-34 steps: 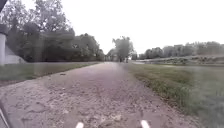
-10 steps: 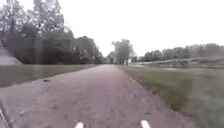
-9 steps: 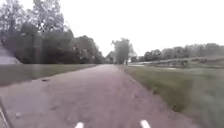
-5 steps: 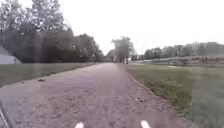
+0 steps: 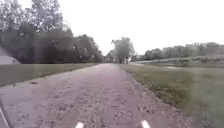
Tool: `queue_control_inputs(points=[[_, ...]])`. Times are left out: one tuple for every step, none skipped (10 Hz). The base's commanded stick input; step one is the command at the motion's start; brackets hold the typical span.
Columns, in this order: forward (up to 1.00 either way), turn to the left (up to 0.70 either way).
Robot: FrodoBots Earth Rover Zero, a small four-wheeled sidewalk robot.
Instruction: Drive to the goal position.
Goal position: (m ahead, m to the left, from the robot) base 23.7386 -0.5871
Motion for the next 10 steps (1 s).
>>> queue_control_inputs(points=[[0.70, 0.00], [0.70, 0.00], [0.70, 0.00], [0.70, 0.00], [0.70, 0.00], [0.70, 0.00], [0.70, 0.00], [0.70, 0.00], [0.70, 0.00], [0.70, 0.00]])
